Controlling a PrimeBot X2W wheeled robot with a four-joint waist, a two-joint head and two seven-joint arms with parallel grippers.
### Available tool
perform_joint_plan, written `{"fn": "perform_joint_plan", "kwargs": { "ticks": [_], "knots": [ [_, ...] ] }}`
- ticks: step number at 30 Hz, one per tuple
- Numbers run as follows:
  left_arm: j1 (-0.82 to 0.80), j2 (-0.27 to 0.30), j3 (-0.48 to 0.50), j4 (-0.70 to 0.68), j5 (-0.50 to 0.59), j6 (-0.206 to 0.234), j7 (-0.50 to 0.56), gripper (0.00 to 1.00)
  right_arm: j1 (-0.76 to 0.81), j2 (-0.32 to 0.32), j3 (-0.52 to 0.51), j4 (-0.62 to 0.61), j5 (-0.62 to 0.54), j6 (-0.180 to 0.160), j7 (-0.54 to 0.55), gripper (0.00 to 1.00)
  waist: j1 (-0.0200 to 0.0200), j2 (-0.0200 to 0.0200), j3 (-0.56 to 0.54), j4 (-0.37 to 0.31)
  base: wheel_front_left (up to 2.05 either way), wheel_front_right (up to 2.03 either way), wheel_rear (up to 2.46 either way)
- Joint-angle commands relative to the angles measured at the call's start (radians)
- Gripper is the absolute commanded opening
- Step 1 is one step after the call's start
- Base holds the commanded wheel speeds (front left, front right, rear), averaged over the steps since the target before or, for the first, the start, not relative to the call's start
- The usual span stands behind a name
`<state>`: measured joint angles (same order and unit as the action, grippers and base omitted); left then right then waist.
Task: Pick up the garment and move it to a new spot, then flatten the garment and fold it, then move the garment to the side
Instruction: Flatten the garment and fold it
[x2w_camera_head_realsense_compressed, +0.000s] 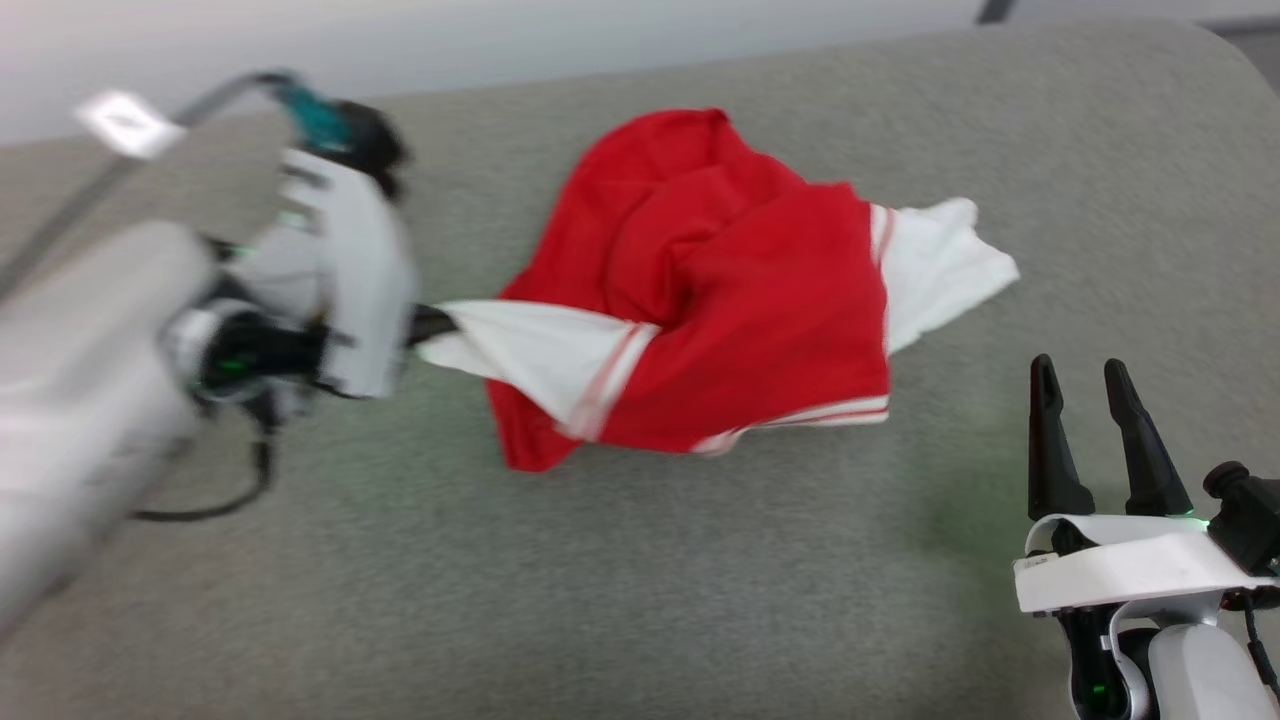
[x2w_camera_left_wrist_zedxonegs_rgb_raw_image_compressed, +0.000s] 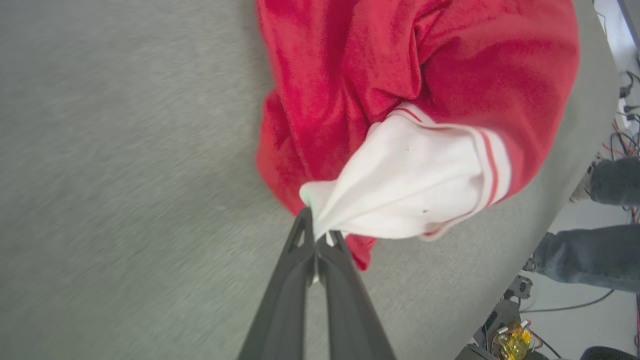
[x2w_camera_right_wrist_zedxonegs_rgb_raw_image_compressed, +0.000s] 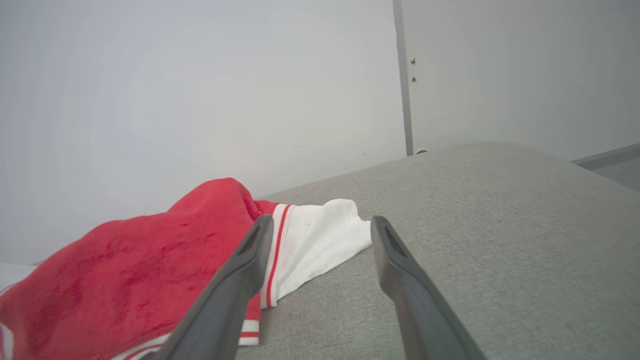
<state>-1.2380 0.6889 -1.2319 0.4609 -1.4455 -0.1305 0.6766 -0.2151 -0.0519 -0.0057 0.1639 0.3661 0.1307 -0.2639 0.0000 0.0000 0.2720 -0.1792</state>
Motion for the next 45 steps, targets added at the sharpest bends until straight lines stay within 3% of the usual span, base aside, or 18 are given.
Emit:
{"fn": "perform_joint_plan", "kwargs": {
  "ticks": [1, 4, 9, 17, 24, 25, 26, 27, 28, 34, 38, 42, 45],
  "knots": [
    [0.002, 0.032, 0.011, -0.008, -0.016, 0.005, 0.008, 0.00, 0.010, 0.001, -0.001, 0.001, -0.007, 0.000, -0.001, 1.00, 0.0000, 0.0000, -0.054, 0.071, 0.00, 0.00, 0.00],
    [0.007, 0.113, 0.017, -0.008, 0.000, 0.022, 0.004, 0.00, 0.015, 0.001, -0.001, -0.002, -0.013, 0.000, -0.001, 1.00, 0.0000, 0.0000, -0.055, 0.088, 0.00, 0.00, 0.00],
    [0.061, 0.175, -0.010, 0.023, 0.101, 0.062, -0.067, 0.00, 0.013, 0.001, 0.000, -0.006, -0.018, 0.000, -0.001, 1.00, 0.0000, 0.0000, -0.045, 0.098, 0.00, 0.00, 0.00],
    [0.203, 0.173, -0.019, 0.163, 0.107, 0.092, -0.163, 0.00, 0.006, 0.001, -0.017, -0.010, -0.044, 0.000, -0.001, 1.00, 0.0000, 0.0000, -0.018, 0.090, 0.00, 0.00, 0.00],
    [0.250, 0.129, -0.008, 0.244, 0.109, 0.070, -0.230, 0.00, 0.002, 0.002, -0.013, -0.008, -0.068, 0.000, -0.001, 1.00, 0.0000, 0.0000, -0.013, 0.094, 0.00, 0.00, 0.00],
    [0.250, 0.119, 0.000, 0.248, 0.104, 0.066, -0.245, 0.16, -0.001, 0.001, -0.008, -0.007, -0.076, 0.000, -0.001, 1.00, 0.0000, 0.0000, -0.014, 0.097, 0.00, 0.00, 0.00],
    [0.248, 0.114, 0.007, 0.254, 0.099, 0.060, -0.261, 0.47, -0.003, 0.001, -0.002, -0.005, -0.085, 0.000, -0.001, 1.00, 0.0000, 0.0000, -0.017, 0.100, 0.00, 0.00, 0.00],
    [0.246, 0.112, 0.011, 0.256, 0.101, 0.058, -0.278, 0.59, -0.007, -0.001, 0.006, -0.003, -0.092, 0.000, -0.001, 1.00, 0.0000, 0.0000, -0.020, 0.103, 0.00, 0.00, 0.00],
    [0.246, 0.111, 0.017, 0.258, 0.101, 0.056, -0.296, 1.00, -0.011, -0.009, 0.016, 0.000, -0.100, 0.000, -0.001, 1.00, 0.0000, 0.0000, -0.022, 0.106, 0.00, 0.00, 0.00],
    [0.292, 0.117, 0.074, 0.215, 0.079, 0.050, -0.460, 1.00, -0.022, -0.095, 0.099, 0.032, -0.112, 0.000, 0.001, 1.00, 0.0000, 0.0000, -0.049, 0.134, 0.00, 0.00, 0.00],
    [0.352, 0.127, 0.110, 0.145, 0.093, 0.094, -0.642, 1.00, -0.038, -0.190, 0.186, 0.048, -0.102, 0.000, 0.053, 1.00, 0.0000, 0.0000, -0.065, 0.161, 0.00, 0.00, 0.00],
    [0.448, 0.115, 0.167, 0.058, 0.080, 0.164, -0.858, 1.00, -0.062, -0.315, 0.306, 0.045, -0.084, 0.000, 0.173, 1.00, 0.0000, 0.0000, -0.076, 0.191, 0.00, 0.00, 0.00],
    [0.495, 0.105, 0.194, 0.010, 0.098, 0.205, -0.921, 1.00, -0.082, -0.388, 0.367, 0.029, -0.060, 0.000, 0.238, 1.00, 0.0000, 0.0000, -0.076, 0.209, 0.00, 0.00, 0.00]
  ]
}}
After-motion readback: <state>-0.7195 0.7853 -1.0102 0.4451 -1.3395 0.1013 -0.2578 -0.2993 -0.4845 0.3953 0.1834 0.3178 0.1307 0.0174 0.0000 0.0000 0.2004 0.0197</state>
